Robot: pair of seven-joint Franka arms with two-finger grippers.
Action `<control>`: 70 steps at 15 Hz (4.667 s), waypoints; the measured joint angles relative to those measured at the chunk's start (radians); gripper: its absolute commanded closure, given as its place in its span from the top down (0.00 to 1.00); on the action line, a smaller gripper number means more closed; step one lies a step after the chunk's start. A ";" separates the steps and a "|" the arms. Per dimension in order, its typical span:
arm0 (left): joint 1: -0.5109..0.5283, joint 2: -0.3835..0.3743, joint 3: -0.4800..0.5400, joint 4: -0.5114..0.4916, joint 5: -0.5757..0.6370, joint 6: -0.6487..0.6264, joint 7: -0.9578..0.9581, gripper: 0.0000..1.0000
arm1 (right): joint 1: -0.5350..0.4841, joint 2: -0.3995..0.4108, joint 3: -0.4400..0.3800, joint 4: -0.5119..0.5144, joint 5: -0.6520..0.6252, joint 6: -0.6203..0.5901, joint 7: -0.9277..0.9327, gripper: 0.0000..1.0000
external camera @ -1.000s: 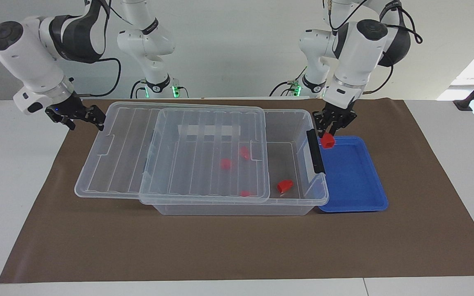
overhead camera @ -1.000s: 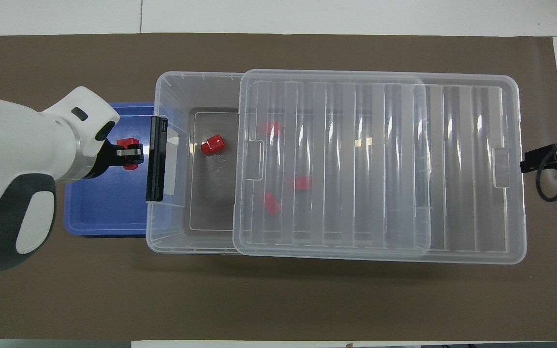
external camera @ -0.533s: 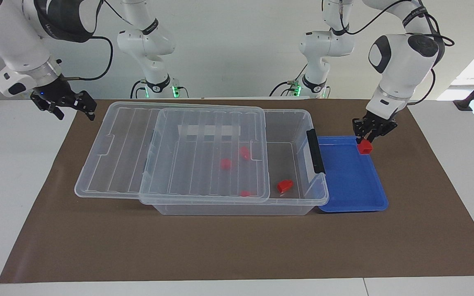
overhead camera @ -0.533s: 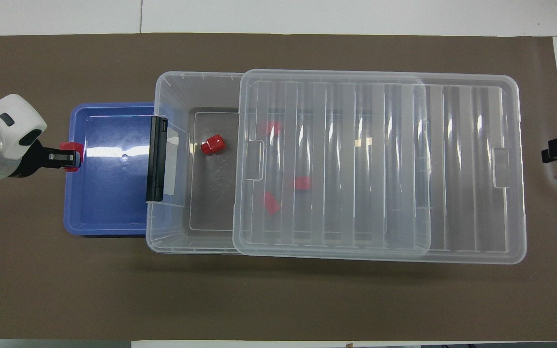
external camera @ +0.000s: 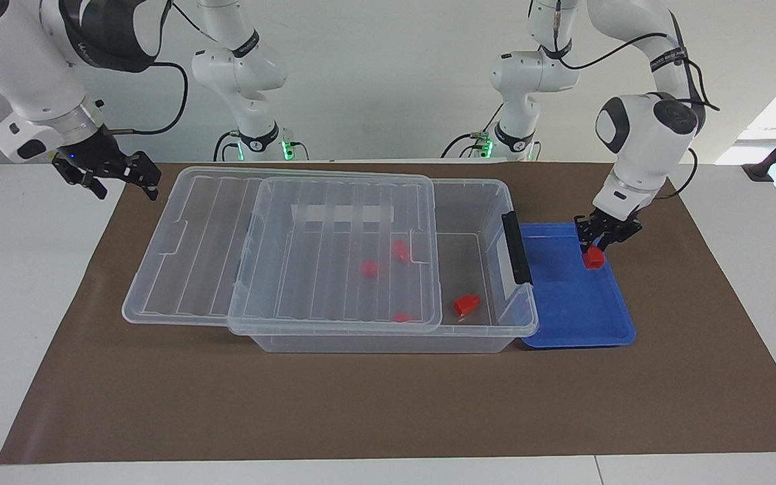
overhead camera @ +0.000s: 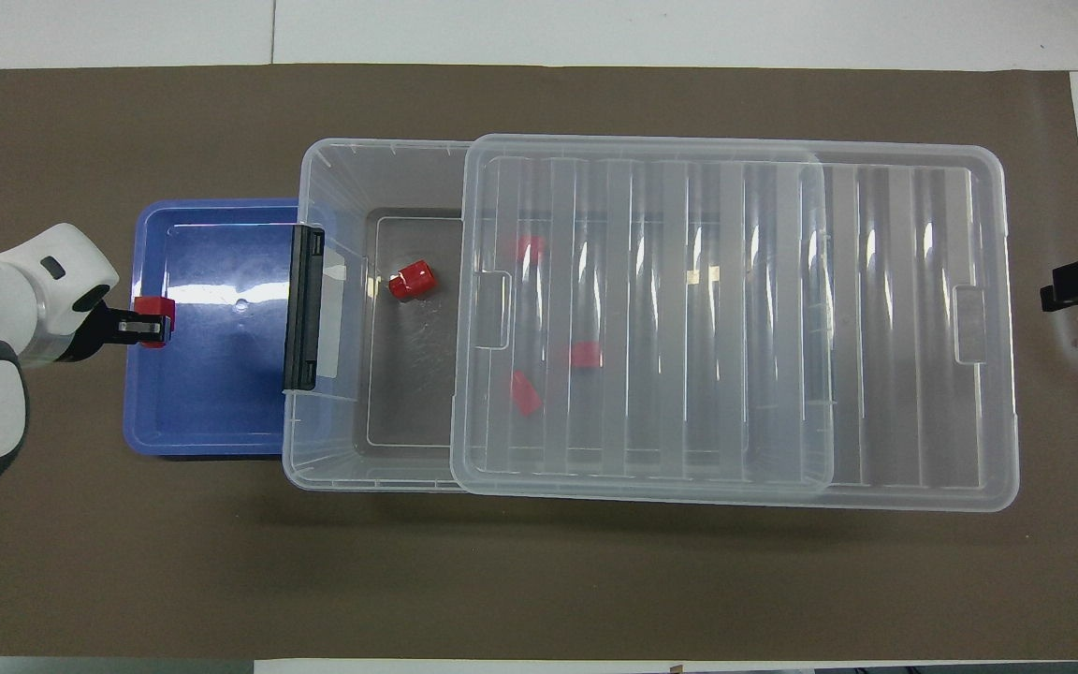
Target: Place red block in blue tray from box
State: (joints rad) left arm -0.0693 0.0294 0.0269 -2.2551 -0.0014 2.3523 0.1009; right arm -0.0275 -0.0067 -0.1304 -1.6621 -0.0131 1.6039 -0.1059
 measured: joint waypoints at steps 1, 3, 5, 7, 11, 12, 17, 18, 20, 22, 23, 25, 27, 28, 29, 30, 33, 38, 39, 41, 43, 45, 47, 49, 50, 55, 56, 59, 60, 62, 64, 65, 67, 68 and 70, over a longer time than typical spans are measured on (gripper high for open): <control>-0.001 0.021 -0.002 -0.010 0.000 0.036 0.000 0.00 | 0.000 0.000 -0.001 0.000 0.000 0.000 0.000 0.84; -0.002 0.060 -0.005 -0.024 0.000 0.112 0.001 0.00 | -0.001 0.001 -0.008 0.000 -0.001 0.000 0.000 0.23; -0.007 0.079 -0.010 -0.023 0.000 0.151 0.001 0.11 | -0.004 0.004 -0.020 -0.003 -0.001 0.000 0.000 0.00; -0.012 0.079 -0.012 -0.023 0.000 0.151 0.001 1.00 | -0.008 0.008 -0.032 -0.018 -0.001 0.006 -0.011 0.00; -0.031 0.080 -0.014 -0.010 0.000 0.126 0.001 1.00 | -0.019 0.019 -0.079 -0.077 -0.002 0.082 -0.102 0.00; -0.032 0.077 -0.014 0.011 0.000 0.097 0.001 1.00 | -0.020 0.021 -0.085 -0.100 -0.002 0.109 -0.102 0.00; -0.032 0.003 -0.013 0.174 0.000 -0.146 0.001 1.00 | -0.018 0.026 -0.088 -0.194 -0.002 0.223 -0.096 0.00; -0.032 -0.015 -0.013 0.214 0.000 -0.205 0.001 1.00 | -0.018 0.027 -0.086 -0.202 -0.002 0.227 -0.088 0.00; -0.031 -0.044 -0.012 0.293 0.000 -0.309 0.000 1.00 | -0.016 0.027 -0.081 -0.210 -0.002 0.233 -0.073 0.00; -0.029 -0.065 -0.008 0.356 0.000 -0.386 0.000 1.00 | -0.013 0.027 -0.078 -0.226 -0.002 0.255 -0.064 0.00; -0.029 -0.072 -0.006 0.384 0.000 -0.420 0.000 1.00 | -0.012 0.027 -0.076 -0.234 -0.002 0.263 -0.059 0.00; -0.028 -0.075 -0.004 0.444 0.000 -0.485 0.000 1.00 | -0.009 0.027 -0.067 -0.242 -0.001 0.269 -0.043 0.00; -0.028 -0.074 -0.003 0.508 0.000 -0.546 0.000 1.00 | -0.005 0.027 -0.054 -0.244 -0.001 0.270 -0.027 0.00; -0.028 -0.073 -0.003 0.541 0.000 -0.583 0.000 1.00 | -0.005 0.027 -0.048 -0.244 -0.001 0.272 -0.023 0.00; -0.027 -0.069 -0.003 0.579 0.000 -0.629 0.000 1.00 | -0.005 0.027 -0.042 -0.244 -0.001 0.272 -0.019 0.00; -0.027 -0.062 -0.003 0.616 0.000 -0.676 0.000 1.00 | -0.005 0.027 -0.036 -0.244 -0.001 0.273 -0.012 0.00; -0.029 -0.046 -0.006 0.668 0.000 -0.739 0.000 1.00 | -0.005 0.027 -0.026 -0.249 -0.001 0.275 0.001 0.00; -0.029 -0.043 -0.009 0.666 0.000 -0.746 0.000 1.00 | -0.005 0.027 -0.009 -0.257 -0.001 0.287 0.019 0.00; -0.028 -0.043 -0.007 0.666 0.000 -0.746 0.000 1.00 | -0.005 0.027 -0.005 -0.259 -0.001 0.290 0.020 0.00; -0.027 -0.043 -0.004 0.666 0.000 -0.746 0.000 1.00 | -0.005 0.027 0.001 -0.266 -0.001 0.305 0.025 0.00; -0.027 -0.043 -0.005 0.666 0.000 -0.746 0.000 1.00 | -0.005 0.027 0.003 -0.271 0.000 0.310 0.026 0.00; -0.027 -0.043 -0.005 0.666 0.000 -0.746 0.000 1.00 | -0.005 0.027 0.005 -0.274 0.001 0.314 0.028 0.00; -0.027 -0.043 -0.005 0.666 0.000 -0.746 0.000 1.00 | -0.005 0.027 0.016 -0.275 0.001 0.315 0.048 0.00; -0.027 -0.043 -0.005 0.666 0.000 -0.746 0.000 1.00 | -0.004 0.027 0.037 -0.275 0.001 0.316 0.073 0.00; -0.027 -0.043 -0.005 0.666 0.000 -0.746 0.000 1.00 | -0.004 0.027 0.047 -0.275 0.001 0.316 0.081 0.00; -0.027 -0.043 -0.005 0.666 0.000 -0.747 0.000 1.00 | -0.004 0.027 0.068 -0.276 0.001 0.318 0.088 0.00; -0.027 -0.043 -0.005 0.666 0.000 -0.747 0.000 1.00 | -0.004 0.027 0.070 -0.276 0.001 0.318 0.090 0.00; -0.027 -0.043 -0.005 0.666 0.000 -0.747 0.000 1.00 | -0.004 0.027 0.089 -0.277 0.001 0.319 0.114 0.00; -0.027 -0.043 -0.005 0.666 0.000 -0.747 0.000 1.00 | -0.004 0.027 0.097 -0.277 0.001 0.319 0.125 0.00; -0.027 -0.043 -0.005 0.666 0.000 -0.747 0.000 1.00 | -0.004 0.027 0.110 -0.279 0.001 0.327 0.138 0.00; -0.027 -0.043 -0.005 0.666 0.000 -0.747 0.000 1.00 | -0.004 0.027 0.118 -0.290 0.001 0.351 0.139 0.00; -0.027 -0.043 -0.005 0.666 0.000 -0.747 0.000 1.00 | -0.003 0.027 0.122 -0.298 0.001 0.364 0.144 0.00; -0.027 -0.043 -0.005 0.666 0.000 -0.747 0.000 1.00 | -0.003 0.027 0.131 -0.310 0.001 0.381 0.160 0.00; -0.027 -0.043 -0.005 0.666 0.000 -0.747 0.000 1.00 | -0.002 0.027 0.139 -0.311 0.002 0.382 0.172 0.00; -0.027 -0.043 -0.005 0.666 0.000 -0.747 0.000 1.00 | 0.000 0.027 0.158 -0.311 0.002 0.382 0.202 0.00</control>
State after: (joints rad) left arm -0.0966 -0.0138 0.0222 -1.5887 -0.0014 1.6050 0.1004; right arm -0.0279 0.0199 0.0276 -1.9731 -0.0116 1.9857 0.0964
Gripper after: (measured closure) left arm 0.000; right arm 0.991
